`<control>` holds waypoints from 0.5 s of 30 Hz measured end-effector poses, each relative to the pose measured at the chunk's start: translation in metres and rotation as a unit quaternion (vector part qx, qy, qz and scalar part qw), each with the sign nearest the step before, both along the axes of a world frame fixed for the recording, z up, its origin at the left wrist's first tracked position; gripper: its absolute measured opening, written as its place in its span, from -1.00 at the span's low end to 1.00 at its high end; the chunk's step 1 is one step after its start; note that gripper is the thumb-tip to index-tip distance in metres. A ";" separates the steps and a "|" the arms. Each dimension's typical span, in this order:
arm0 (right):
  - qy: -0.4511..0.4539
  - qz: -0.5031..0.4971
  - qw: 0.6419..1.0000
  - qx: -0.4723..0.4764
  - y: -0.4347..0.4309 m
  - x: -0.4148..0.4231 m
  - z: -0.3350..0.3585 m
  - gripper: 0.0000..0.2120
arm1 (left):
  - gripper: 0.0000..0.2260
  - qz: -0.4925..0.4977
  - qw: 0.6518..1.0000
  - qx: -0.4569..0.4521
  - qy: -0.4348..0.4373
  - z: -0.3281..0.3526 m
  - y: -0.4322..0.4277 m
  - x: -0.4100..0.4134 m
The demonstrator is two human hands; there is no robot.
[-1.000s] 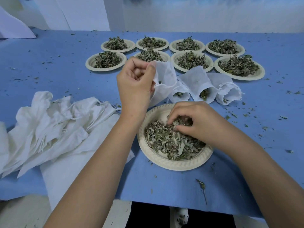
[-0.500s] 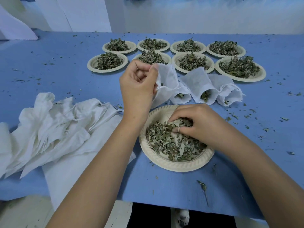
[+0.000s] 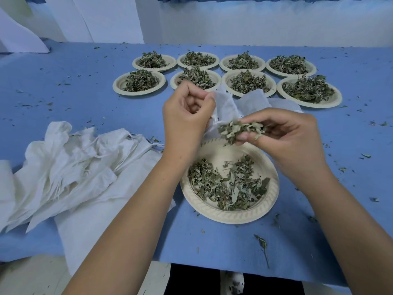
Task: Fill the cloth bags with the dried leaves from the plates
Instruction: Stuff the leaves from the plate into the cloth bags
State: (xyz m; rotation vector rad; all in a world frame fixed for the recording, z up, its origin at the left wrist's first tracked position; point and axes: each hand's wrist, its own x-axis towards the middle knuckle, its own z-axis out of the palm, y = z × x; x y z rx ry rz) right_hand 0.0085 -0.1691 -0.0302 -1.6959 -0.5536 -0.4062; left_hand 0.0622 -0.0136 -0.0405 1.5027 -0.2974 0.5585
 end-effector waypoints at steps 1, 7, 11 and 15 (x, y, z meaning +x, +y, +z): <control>-0.013 -0.007 1.000 0.021 0.001 0.000 0.000 -0.77 | -0.77 -0.008 1.000 0.015 -0.002 -0.001 -0.001 0.000; -0.017 -0.076 0.997 0.027 0.001 0.003 -0.006 -0.65 | -0.77 -0.071 0.996 0.054 -0.001 -0.004 -0.005 -0.002; 0.005 -0.099 0.995 0.016 0.003 0.006 -0.010 -0.66 | -0.78 -0.097 0.993 0.063 -0.005 -0.004 -0.006 -0.003; 0.000 -0.139 0.990 -0.023 0.002 0.007 -0.015 -0.62 | -0.83 -0.125 0.990 0.061 -0.010 -0.005 -0.007 -0.006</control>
